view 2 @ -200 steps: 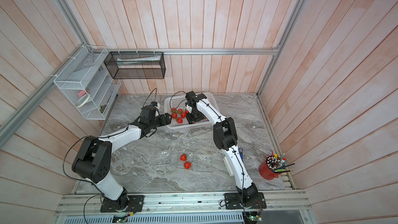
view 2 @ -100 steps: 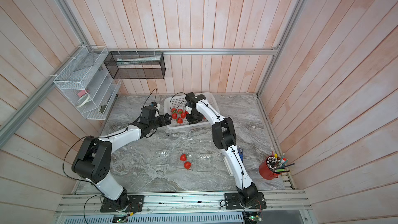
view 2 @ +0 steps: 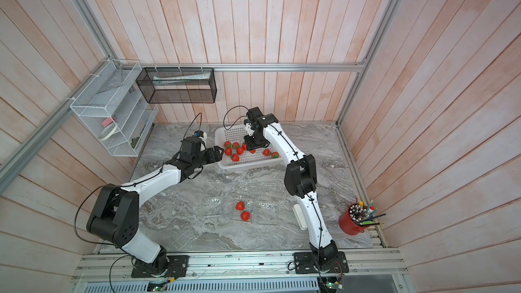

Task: Pack strawberries into containers
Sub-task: Pick up the strawberry from the basket, then place the strawberry in the packing box.

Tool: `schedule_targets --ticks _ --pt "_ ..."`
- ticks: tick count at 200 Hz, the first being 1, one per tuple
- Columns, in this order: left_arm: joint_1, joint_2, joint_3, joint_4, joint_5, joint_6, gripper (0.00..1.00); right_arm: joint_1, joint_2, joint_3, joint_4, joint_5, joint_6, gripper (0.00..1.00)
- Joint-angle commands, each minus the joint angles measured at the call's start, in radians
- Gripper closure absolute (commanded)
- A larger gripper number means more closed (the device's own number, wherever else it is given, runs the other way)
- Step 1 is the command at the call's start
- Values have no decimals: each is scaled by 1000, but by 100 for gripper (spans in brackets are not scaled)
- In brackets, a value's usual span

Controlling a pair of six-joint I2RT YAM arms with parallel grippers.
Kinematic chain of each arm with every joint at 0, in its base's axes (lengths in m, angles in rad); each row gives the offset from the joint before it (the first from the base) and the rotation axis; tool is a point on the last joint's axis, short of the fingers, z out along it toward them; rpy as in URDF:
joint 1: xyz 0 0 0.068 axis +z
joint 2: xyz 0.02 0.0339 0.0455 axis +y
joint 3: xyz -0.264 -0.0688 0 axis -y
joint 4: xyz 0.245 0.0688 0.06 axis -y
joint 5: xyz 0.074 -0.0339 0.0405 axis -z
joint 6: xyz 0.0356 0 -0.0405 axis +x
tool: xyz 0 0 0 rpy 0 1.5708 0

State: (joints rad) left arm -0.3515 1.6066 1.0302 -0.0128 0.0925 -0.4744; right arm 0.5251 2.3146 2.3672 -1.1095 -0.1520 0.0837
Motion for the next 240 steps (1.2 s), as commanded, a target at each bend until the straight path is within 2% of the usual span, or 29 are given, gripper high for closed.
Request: schedule_targets --ticks 1,29,54,85,114,133,180,219,240 --pt "2 -46 -9 -27 -29 22 12 42 -175 -106 48 34 28 85" --pt "2 -72 -7 -36 -49 29 12 106 -415 -385 162 50 63 85" --pt "4 -84 -1 -51 -60 30 12 150 -577 -660 246 -21 115 85" --pt "4 -95 0 -69 -77 29 12 211 -706 -963 350 -123 189 86" --pt "3 -108 -7 -73 -89 23 12 236 -767 -1159 453 -262 244 86" --pt "4 -105 -6 -78 -90 18 12 249 -763 -1228 495 -316 257 86" --pt "3 -105 -17 -80 -98 16 12 278 -670 -1289 533 -355 251 83" --pt "3 -98 -13 -81 -106 23 12 280 -596 -1266 518 -302 230 70" --pt "3 -87 -7 -82 -100 25 12 279 -572 -1241 499 -254 221 69"
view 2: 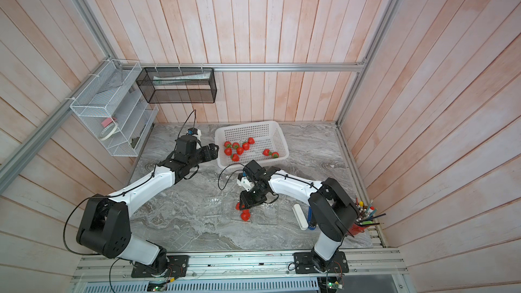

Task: Pack strawberries into containers
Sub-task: Place the strawberry in the packing box.

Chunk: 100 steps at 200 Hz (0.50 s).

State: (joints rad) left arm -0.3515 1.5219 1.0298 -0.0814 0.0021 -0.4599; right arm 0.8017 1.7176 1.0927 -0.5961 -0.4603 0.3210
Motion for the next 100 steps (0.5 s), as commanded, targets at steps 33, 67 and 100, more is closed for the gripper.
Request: schedule_targets --ticks 33,67,100 --pt "5 14 -1 -11 -10 18 12 2 37 61 -33 89 -23 50" --pt "5 36 6 -6 -4 21 11 1 20 97 -47 88 -29 38" --pt "5 53 18 -9 2 30 11 -33 -17 161 -115 92 -65 38"
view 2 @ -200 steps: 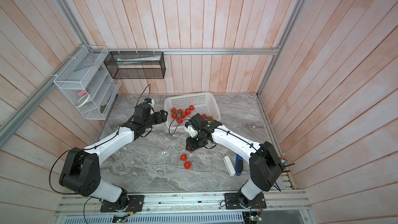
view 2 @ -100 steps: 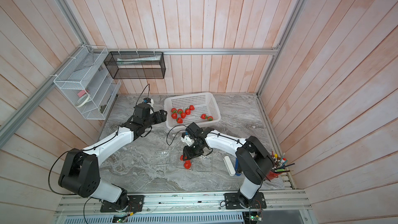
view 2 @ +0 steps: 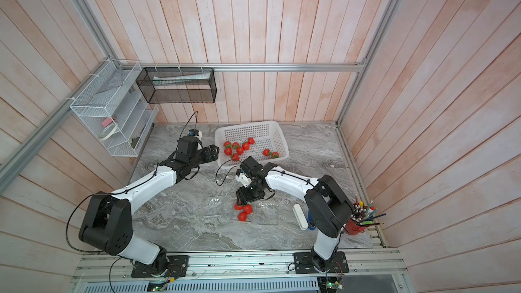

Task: Pack strawberries into containers
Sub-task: Place the strawberry in the packing box, then pick up the strawberry from the basket.

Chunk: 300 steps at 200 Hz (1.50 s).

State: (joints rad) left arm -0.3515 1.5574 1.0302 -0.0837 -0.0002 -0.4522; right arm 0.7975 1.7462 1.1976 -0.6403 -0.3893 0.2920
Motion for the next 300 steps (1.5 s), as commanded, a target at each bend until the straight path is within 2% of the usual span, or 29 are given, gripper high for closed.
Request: schedule_targets --ticks 1,34,53,89,111,148,173,249,300 --pt "6 17 18 -7 5 23 11 -31 -48 59 -73 21 -38 38" --pt "5 10 12 -1 0 32 11 -174 -119 191 -98 2 -67 41" --pt "6 14 2 8 1 31 11 -254 -116 267 -64 54 -85 43" --pt "5 33 5 11 18 27 11 -366 40 446 -62 154 -120 39" --pt "5 41 9 15 28 25 10 -380 191 597 -120 273 -153 33" --pt "4 42 7 16 40 19 10 -398 448 844 -238 339 -175 32" --pt "4 38 3 14 35 23 10 -407 562 938 -279 354 -173 33" --pt "4 53 5 24 35 28 10 -412 777 1163 -442 344 -175 38" --pt "4 63 2 36 35 32 9 -412 795 1161 -499 384 -183 37"
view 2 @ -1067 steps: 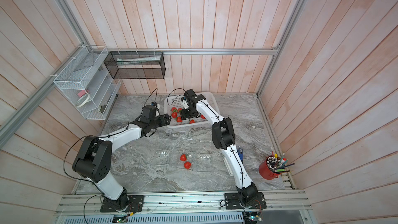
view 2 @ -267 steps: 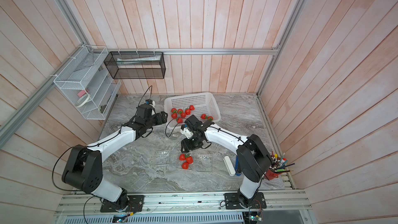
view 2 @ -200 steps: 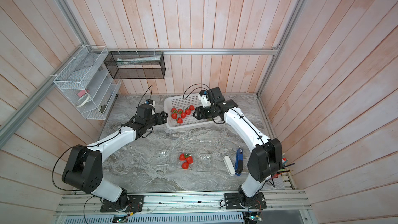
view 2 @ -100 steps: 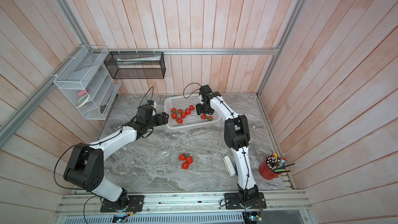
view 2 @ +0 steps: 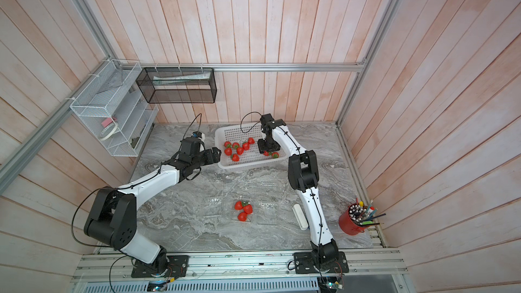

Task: Pack strawberries into containers
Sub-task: Pick up the strawberry from the basket.

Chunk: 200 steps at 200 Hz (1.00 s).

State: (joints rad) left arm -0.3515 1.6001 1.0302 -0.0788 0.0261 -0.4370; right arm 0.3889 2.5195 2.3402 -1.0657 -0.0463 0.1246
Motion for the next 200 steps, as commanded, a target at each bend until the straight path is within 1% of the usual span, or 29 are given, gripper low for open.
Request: schedule_targets --ticks 1,9,25,62,84,125,136,149,174,200 --pt "4 21 2 31 9 18 9 -4 22 19 -74 42 -17 37" --pt "4 23 3 33 9 16 9 -3 22 19 -75 42 -18 37" --pt "4 25 1 33 9 16 9 -3 27 22 -66 21 -19 41" --pt "4 17 -10 34 6 14 9 -2 36 26 -14 -4 -10 47" --pt "4 12 -13 31 2 13 9 -2 42 35 1 -12 -6 55" --pt "4 7 -13 30 -3 12 9 -2 26 35 31 -35 0 67" --pt "4 6 -13 29 -3 12 9 -2 18 32 35 -45 3 69" --pt "3 6 -14 30 -3 11 9 -2 5 32 39 -58 4 74" --pt "4 0 -16 25 -6 12 9 3 -40 20 47 -77 7 75" --pt "3 -16 -22 25 -11 11 9 25 -134 -32 71 -91 10 75"
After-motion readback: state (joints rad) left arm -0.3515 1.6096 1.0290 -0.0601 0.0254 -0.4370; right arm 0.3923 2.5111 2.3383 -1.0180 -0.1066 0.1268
